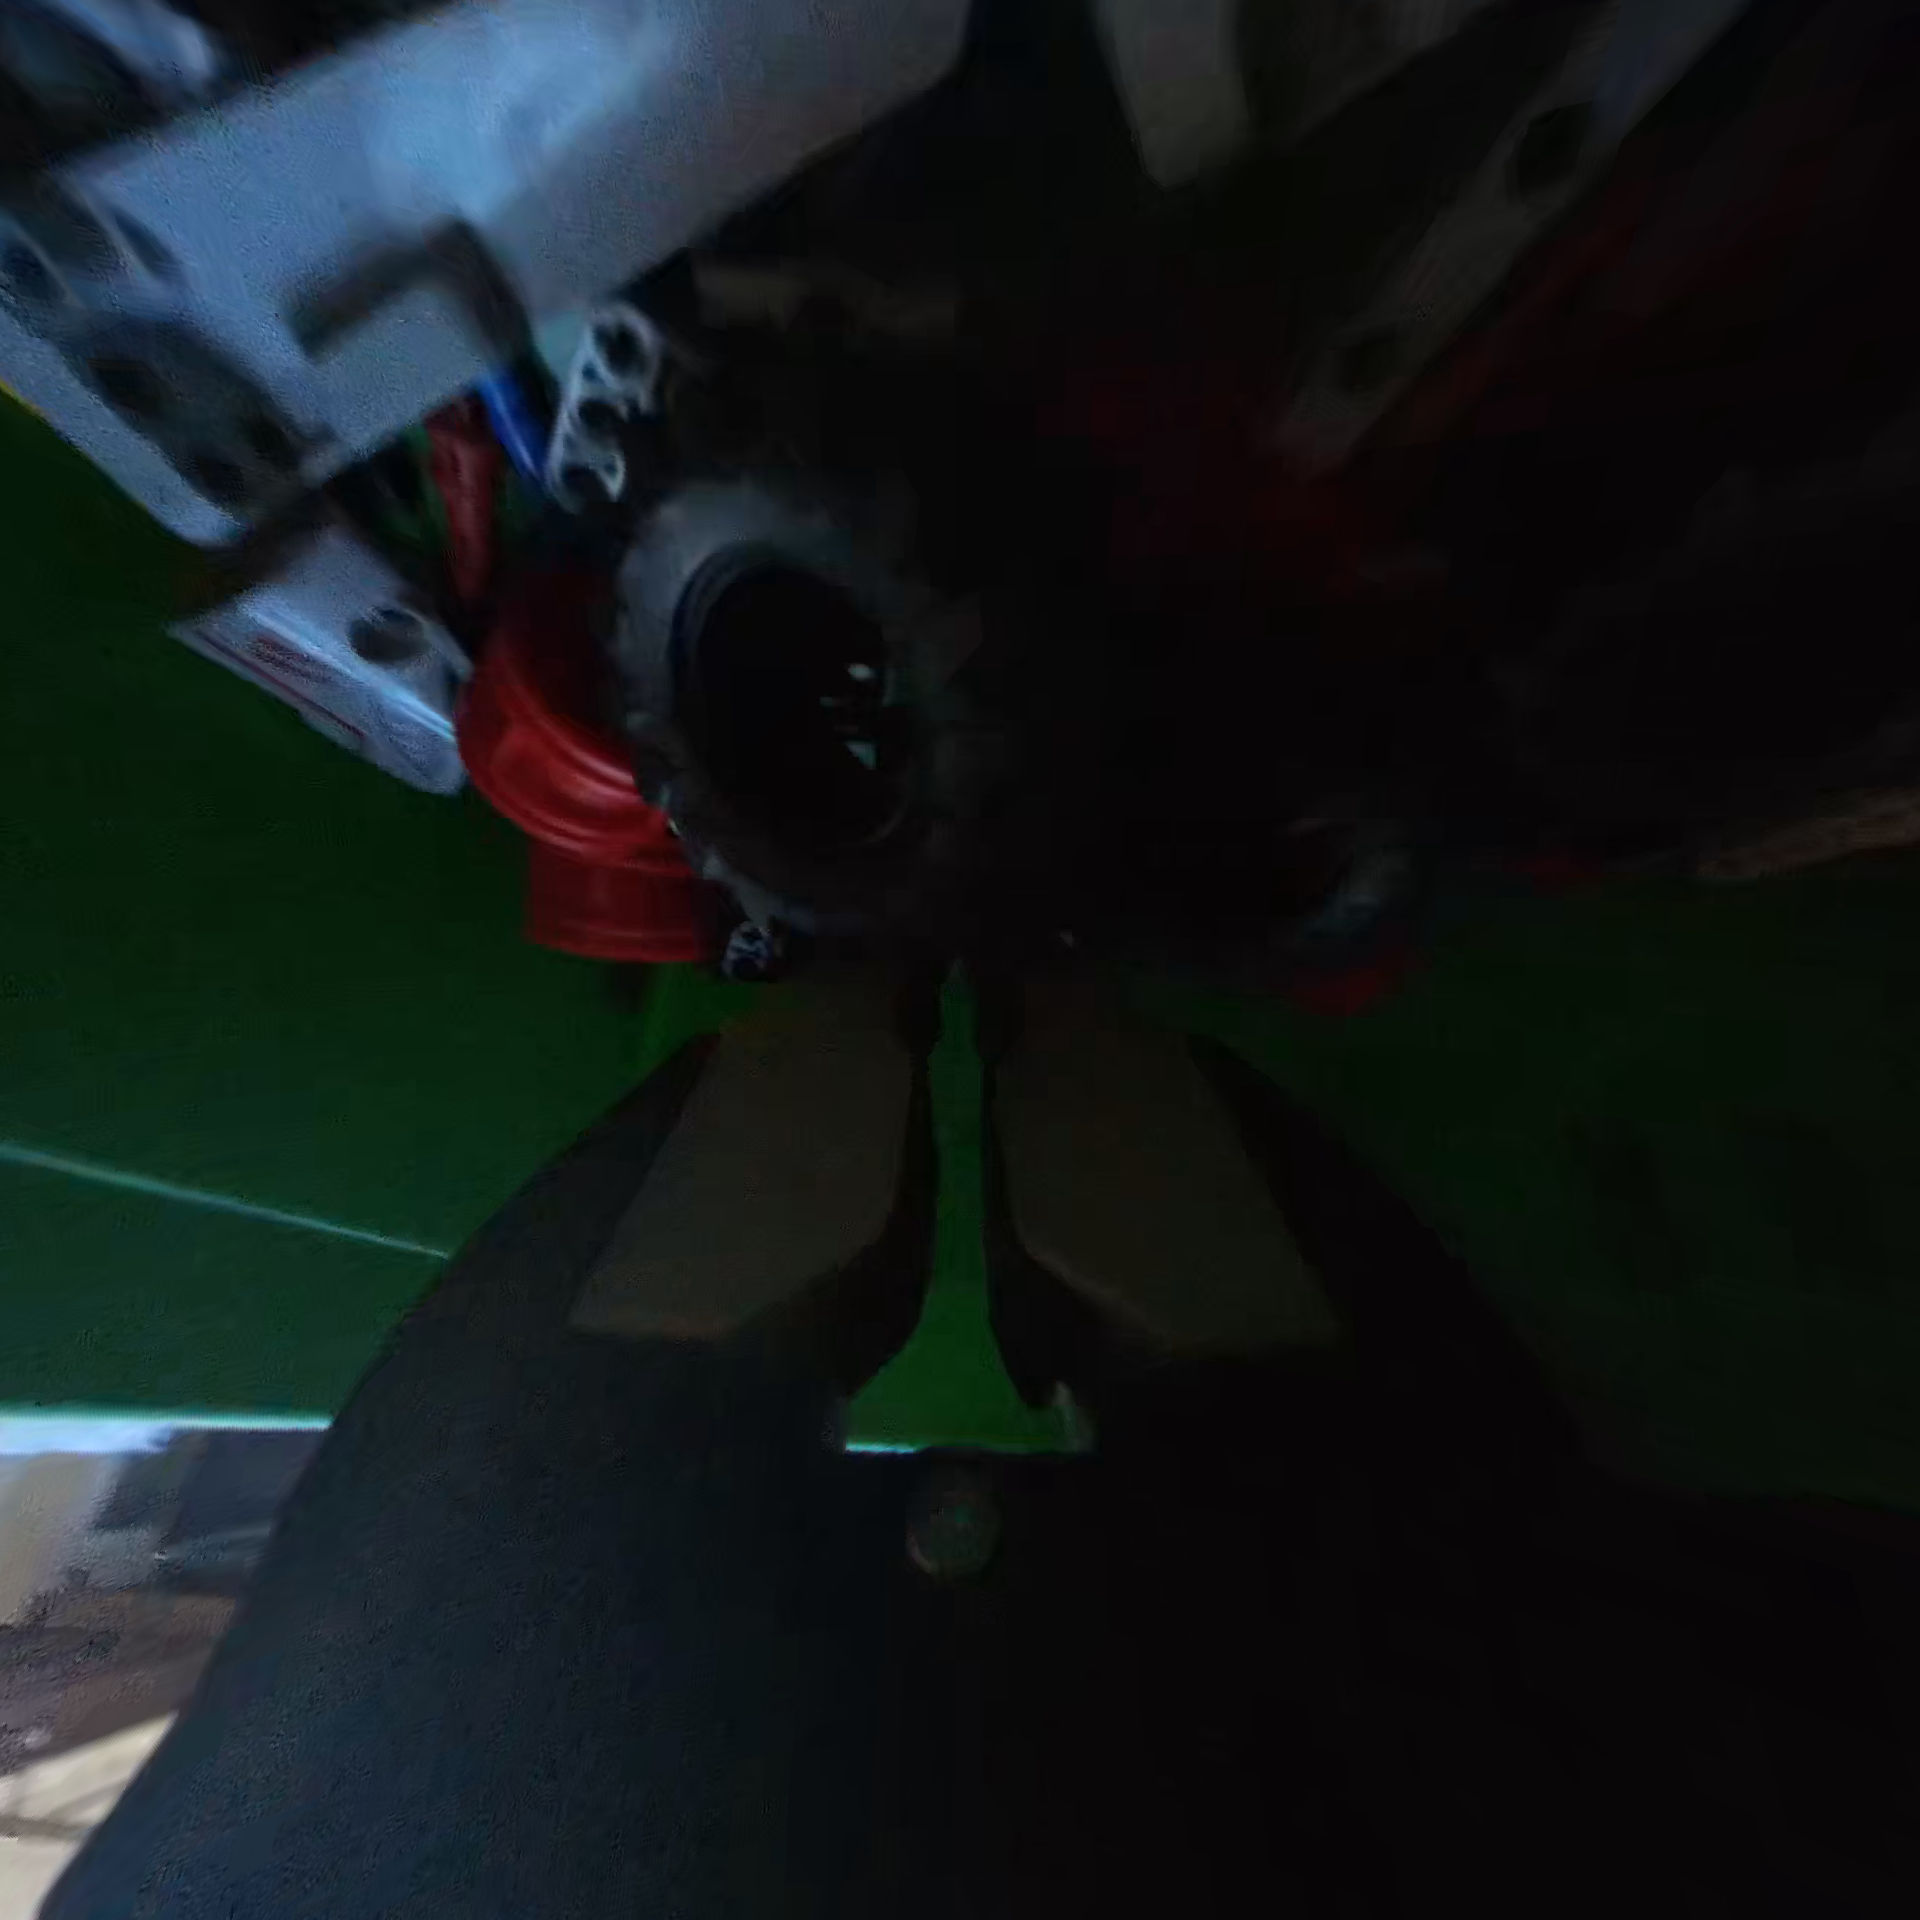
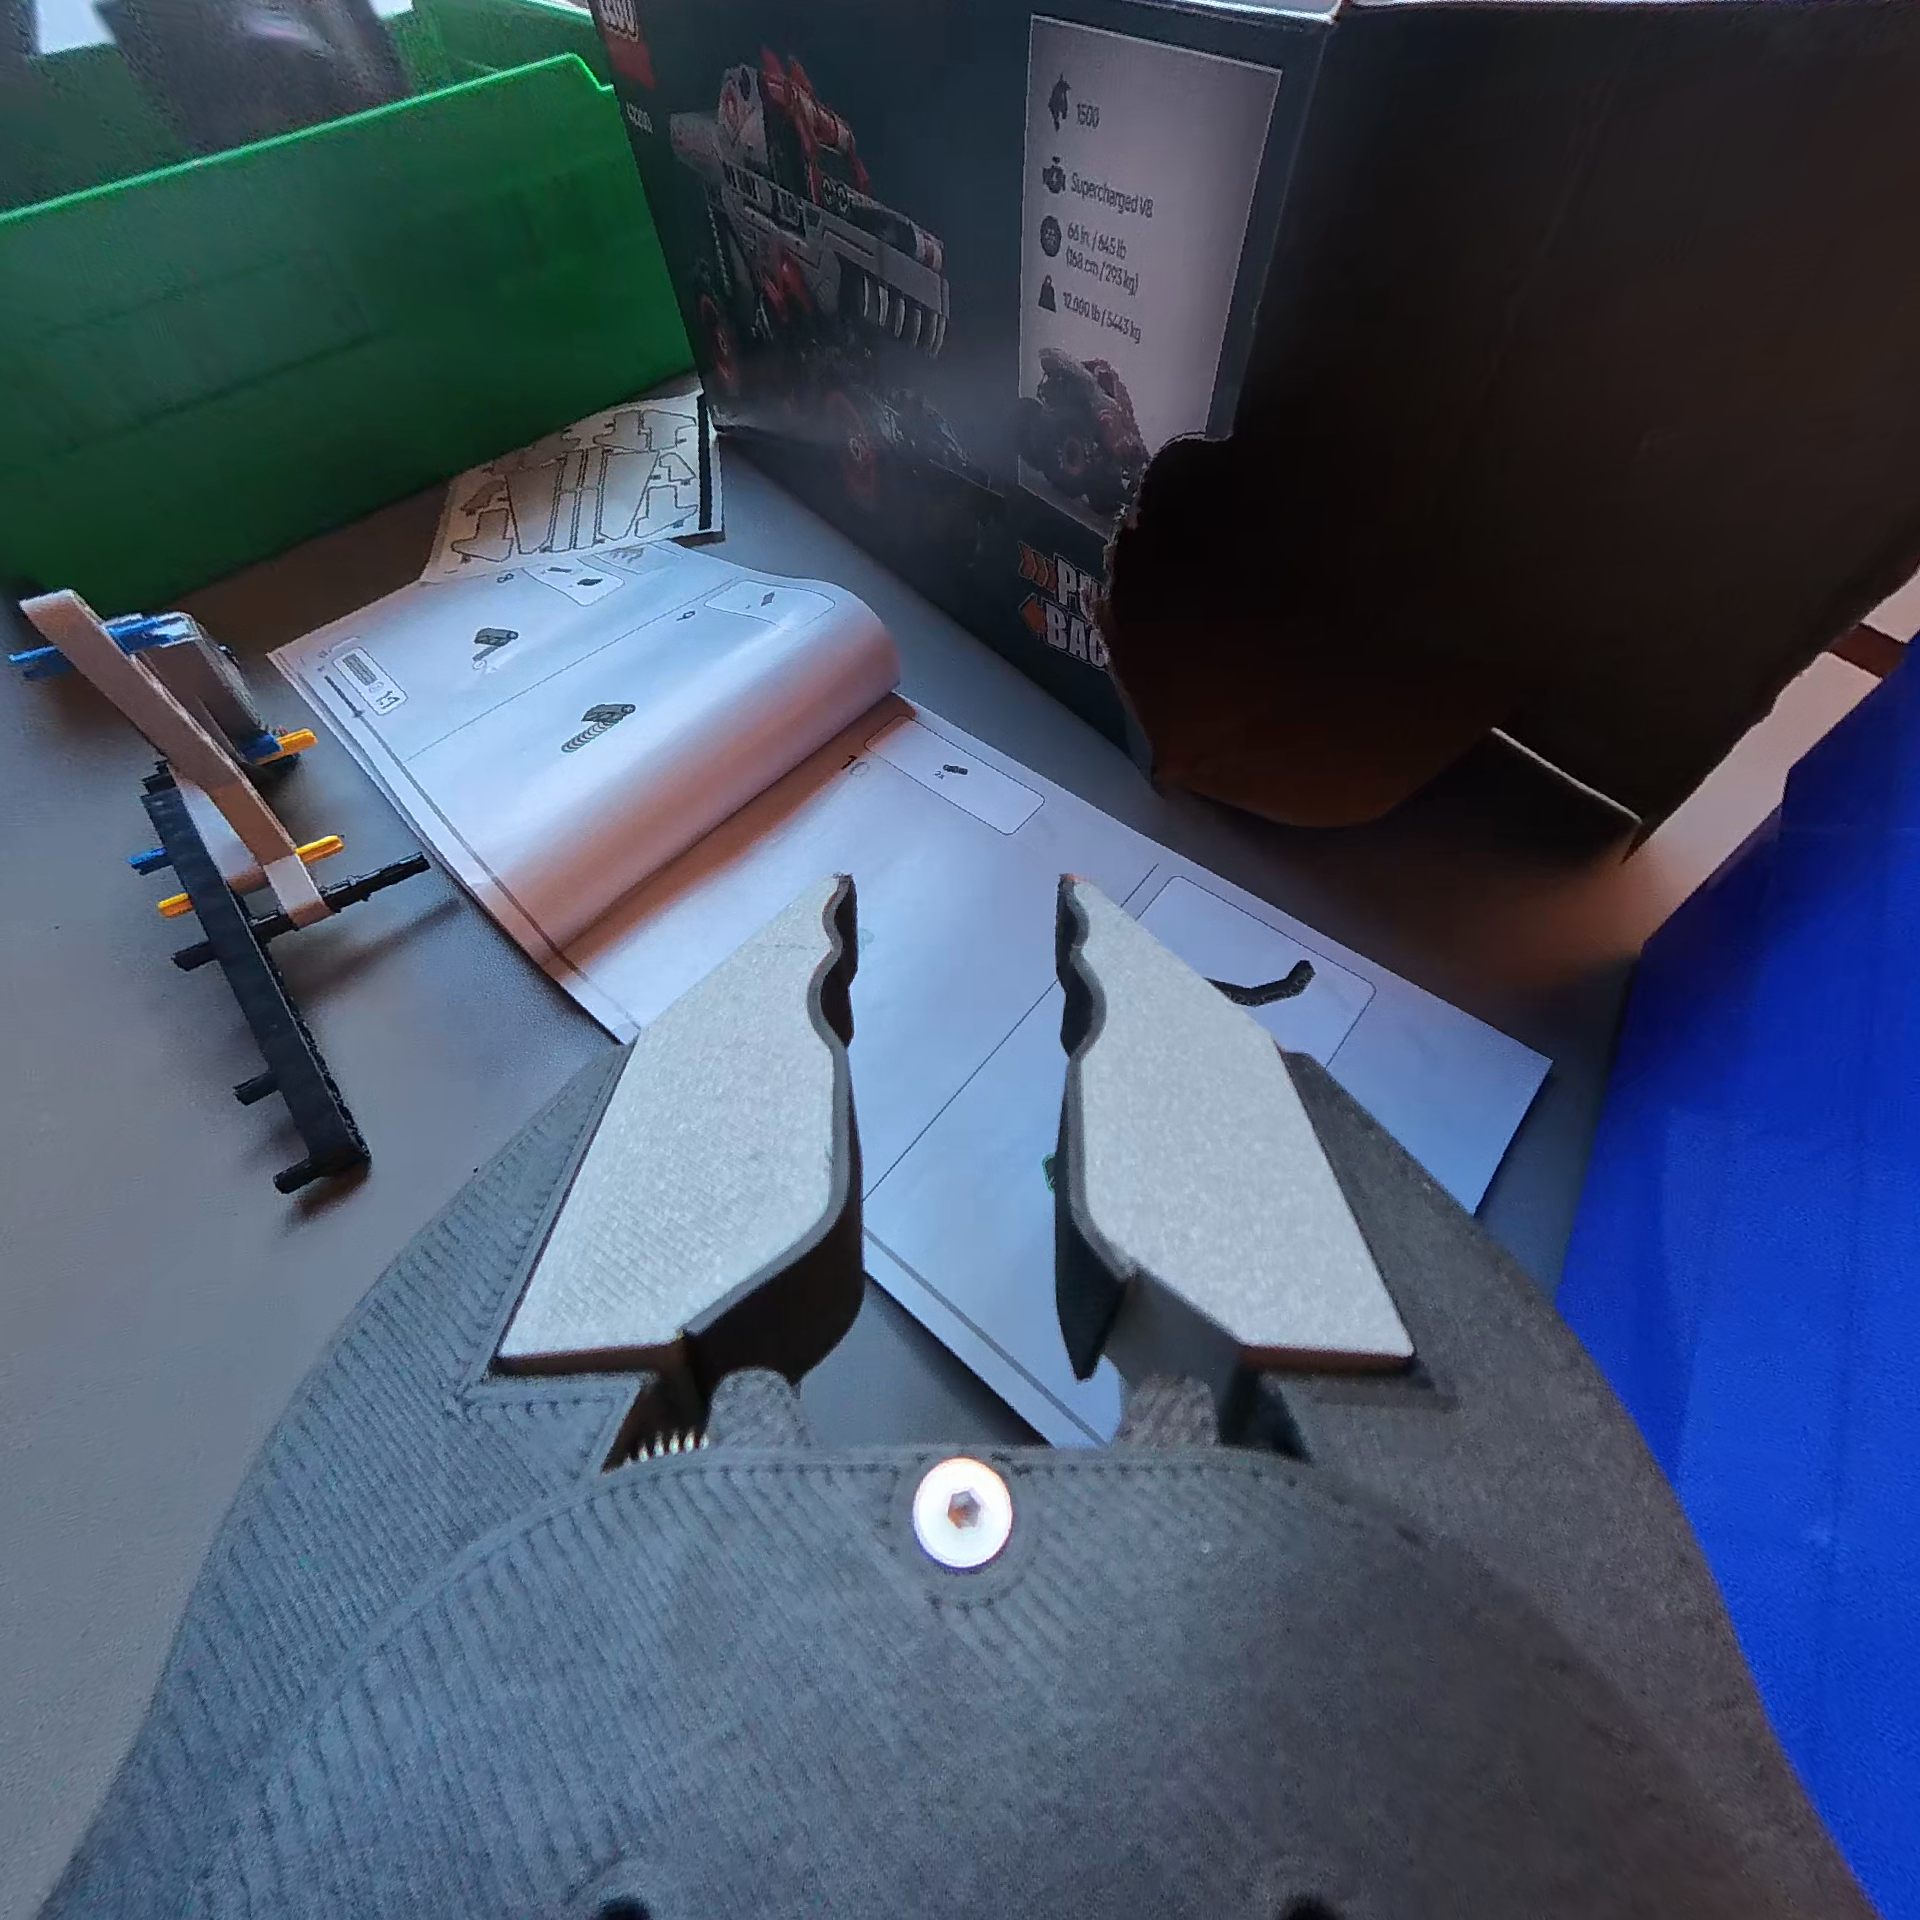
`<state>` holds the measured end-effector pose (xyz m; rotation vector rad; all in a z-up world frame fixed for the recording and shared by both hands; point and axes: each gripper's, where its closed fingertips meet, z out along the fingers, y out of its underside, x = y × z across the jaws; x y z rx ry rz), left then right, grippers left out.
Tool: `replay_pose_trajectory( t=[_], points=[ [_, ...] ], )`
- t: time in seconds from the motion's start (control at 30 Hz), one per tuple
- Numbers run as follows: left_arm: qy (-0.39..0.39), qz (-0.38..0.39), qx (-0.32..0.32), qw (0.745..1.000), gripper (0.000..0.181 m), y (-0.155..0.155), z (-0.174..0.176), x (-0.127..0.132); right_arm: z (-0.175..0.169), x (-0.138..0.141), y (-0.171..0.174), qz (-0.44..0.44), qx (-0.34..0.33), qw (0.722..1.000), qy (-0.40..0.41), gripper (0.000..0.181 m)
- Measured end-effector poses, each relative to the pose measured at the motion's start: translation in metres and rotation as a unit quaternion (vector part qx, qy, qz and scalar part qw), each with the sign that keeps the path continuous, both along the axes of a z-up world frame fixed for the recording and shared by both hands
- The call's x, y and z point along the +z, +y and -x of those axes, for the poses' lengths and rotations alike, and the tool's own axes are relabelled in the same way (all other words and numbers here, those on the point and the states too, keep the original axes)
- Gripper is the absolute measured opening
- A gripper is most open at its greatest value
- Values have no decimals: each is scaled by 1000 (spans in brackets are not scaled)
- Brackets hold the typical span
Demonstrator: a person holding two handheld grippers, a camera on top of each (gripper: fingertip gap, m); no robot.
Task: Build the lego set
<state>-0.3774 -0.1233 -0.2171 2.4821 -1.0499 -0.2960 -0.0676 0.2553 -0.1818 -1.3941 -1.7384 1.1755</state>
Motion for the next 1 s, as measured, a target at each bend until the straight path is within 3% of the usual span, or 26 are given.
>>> replay_pose_trajectory(
  t=[0.07, 0.17, 0.4, 0.6, 0.67, 0.8, 1.0],
  points=[
    [-62, -99, -72, 991, 0, 36, -22, 4, 0, 0, 0, 0, 0, 1000, -1, 36],
    [-119, -196, -64, 971, 0, 75, -44, 24, 0, 0, 0, 0, 0, 1000, -1, 36],
    [19, -120, -5, 993, 0, 36, 12, 17, 0, -1, 0, 0, 1, 1000, -3, 36],
    [2, -27, 47, 999, 0, 2, 9, 0, 0, -1, 0, -1, 1, 1000, -4, 36],
    [-21, -27, 37, 999, 0, 8, 6, -1, 0, -2, -1, -1, 1, 1000, -5, 36],
    [-96, -103, 31, 989, 0, 38, -17, 9, 0, -2, 0, 0, 1, 1000, -5, 36],
    [-46, -124, -1, 991, 0, 43, -6, 12, 0, -2, 0, 0, 2, 1000, -7, 36]
  ],
)
